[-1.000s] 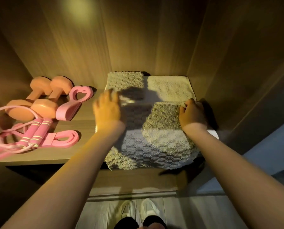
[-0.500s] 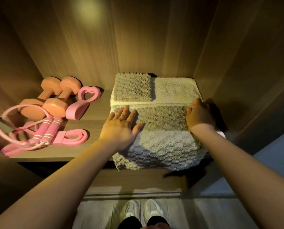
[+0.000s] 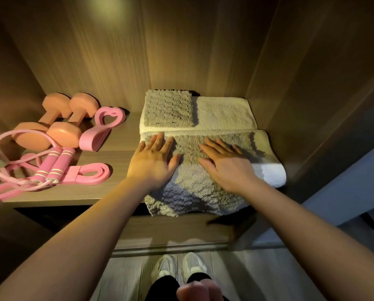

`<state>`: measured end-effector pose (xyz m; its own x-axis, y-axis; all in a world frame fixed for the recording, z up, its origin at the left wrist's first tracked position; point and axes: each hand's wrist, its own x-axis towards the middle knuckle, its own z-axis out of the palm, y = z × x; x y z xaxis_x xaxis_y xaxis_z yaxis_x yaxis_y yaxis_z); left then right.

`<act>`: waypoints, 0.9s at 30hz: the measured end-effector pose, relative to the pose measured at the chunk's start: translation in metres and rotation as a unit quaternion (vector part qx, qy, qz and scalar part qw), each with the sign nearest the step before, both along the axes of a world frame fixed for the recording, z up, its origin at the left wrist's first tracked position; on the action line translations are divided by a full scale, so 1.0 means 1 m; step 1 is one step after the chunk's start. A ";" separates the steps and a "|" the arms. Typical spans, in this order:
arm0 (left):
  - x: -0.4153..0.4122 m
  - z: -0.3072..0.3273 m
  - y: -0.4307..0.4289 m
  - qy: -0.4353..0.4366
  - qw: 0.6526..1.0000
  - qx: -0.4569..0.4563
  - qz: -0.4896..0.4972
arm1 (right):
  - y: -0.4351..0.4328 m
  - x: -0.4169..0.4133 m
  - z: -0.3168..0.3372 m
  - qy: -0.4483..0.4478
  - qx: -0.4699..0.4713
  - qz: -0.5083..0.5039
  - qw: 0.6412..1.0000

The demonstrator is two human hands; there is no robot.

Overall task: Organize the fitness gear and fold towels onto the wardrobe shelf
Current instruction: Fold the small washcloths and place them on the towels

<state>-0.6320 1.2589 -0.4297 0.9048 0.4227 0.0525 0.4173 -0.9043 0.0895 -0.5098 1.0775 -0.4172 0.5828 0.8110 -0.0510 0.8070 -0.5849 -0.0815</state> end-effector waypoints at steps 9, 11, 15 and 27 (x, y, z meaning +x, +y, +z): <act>-0.007 -0.003 -0.006 -0.036 0.997 -0.015 0.065 | -0.036 0.037 -0.005 0.030 -0.047 -0.169 0.984; -0.014 -0.001 -0.008 -0.073 0.992 -0.041 0.094 | -0.041 0.038 -0.003 0.034 -0.049 -0.199 0.978; -0.043 0.000 -0.015 -0.165 0.976 -0.085 0.111 | -0.066 0.014 -0.007 -0.001 0.089 -0.209 0.974; -0.119 -0.087 -0.053 -0.150 0.945 -0.214 0.196 | -0.129 -0.054 -0.096 0.241 0.403 -0.299 0.831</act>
<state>-0.7508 1.2056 -0.5162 0.6459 0.7628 0.0305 0.6103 -0.5399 0.5797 -0.5638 0.9481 -0.5132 0.9632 0.2675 0.0245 0.1520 -0.4675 -0.8708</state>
